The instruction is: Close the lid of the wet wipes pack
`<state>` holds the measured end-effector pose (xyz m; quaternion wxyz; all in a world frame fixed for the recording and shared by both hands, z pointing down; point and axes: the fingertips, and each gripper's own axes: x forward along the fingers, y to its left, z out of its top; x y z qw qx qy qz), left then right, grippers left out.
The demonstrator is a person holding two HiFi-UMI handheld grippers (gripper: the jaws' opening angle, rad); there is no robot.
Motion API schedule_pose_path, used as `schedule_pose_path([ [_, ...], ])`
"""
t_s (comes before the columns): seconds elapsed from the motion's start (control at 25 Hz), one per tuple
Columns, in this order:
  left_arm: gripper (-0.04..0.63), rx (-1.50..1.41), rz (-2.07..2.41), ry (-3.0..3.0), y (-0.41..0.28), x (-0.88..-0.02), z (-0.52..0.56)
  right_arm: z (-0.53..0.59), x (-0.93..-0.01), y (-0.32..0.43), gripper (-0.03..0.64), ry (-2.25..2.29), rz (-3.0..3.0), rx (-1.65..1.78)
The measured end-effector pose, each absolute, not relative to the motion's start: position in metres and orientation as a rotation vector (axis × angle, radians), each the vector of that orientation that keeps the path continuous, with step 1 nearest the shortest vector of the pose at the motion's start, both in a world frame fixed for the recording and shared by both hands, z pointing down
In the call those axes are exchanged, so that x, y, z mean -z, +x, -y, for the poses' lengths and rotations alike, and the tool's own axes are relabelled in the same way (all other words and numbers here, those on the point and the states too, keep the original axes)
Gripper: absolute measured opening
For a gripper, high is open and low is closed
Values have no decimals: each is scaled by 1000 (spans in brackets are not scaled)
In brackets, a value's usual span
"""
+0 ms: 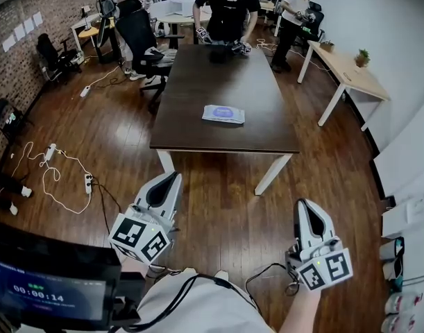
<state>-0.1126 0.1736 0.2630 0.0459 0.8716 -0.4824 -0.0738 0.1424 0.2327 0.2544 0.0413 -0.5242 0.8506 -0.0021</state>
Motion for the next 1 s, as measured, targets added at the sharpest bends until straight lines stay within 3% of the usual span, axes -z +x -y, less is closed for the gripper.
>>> schedule_pose_path([
  [1.0,-2,272,1427,2703,-105,-267,-167,-229,-253,145,5,-1621,-2593,-6],
])
